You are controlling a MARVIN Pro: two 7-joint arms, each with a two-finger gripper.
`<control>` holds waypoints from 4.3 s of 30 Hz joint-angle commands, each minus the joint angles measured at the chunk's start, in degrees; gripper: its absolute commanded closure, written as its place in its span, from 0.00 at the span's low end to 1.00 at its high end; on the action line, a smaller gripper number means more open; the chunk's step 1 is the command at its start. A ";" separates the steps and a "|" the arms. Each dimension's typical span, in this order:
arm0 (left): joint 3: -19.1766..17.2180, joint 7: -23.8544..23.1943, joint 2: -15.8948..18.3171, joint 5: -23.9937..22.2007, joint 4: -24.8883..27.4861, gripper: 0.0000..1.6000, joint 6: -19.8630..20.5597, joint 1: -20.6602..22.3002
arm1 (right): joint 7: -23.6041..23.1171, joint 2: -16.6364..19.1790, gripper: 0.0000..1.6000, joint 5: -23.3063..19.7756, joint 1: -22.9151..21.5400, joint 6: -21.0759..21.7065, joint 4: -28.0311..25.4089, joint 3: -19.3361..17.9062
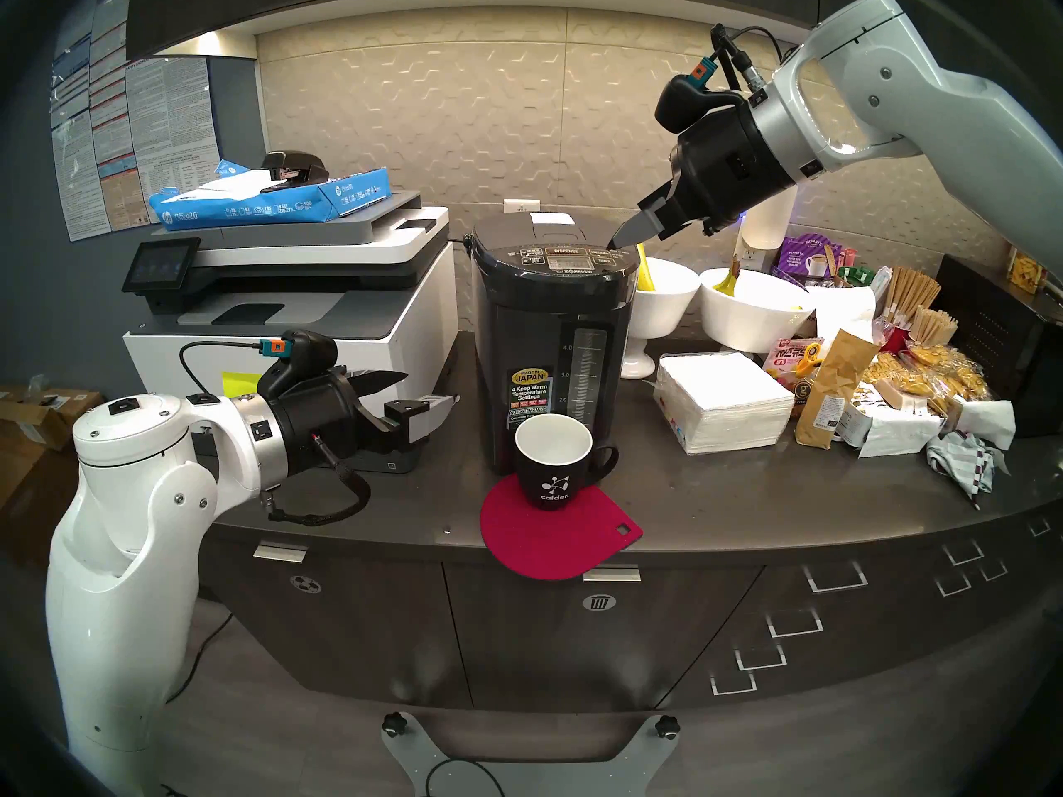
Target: Press the water dispenser button and fill the cup
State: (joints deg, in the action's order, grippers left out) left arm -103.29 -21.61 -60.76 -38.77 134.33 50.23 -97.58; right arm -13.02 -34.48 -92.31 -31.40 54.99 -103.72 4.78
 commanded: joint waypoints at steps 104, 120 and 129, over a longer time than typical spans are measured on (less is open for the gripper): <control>-0.01 -0.02 0.01 0.00 0.61 0.00 -0.01 0.02 | 10.20 -3.62 1.00 -7.26 1.21 -1.52 -0.11 -2.75; -0.02 -0.02 0.01 0.00 0.61 0.00 -0.01 0.02 | 14.05 -4.63 1.00 -9.70 1.65 -2.83 -0.62 -2.84; -0.02 -0.02 0.01 0.00 0.61 0.00 -0.01 0.02 | 15.45 -4.90 1.00 -10.44 2.21 -3.44 -0.74 -2.46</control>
State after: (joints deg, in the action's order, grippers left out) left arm -103.28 -21.61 -60.76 -38.76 134.32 50.23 -97.58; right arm 1.47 -39.40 -102.41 -28.98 52.47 -104.47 2.89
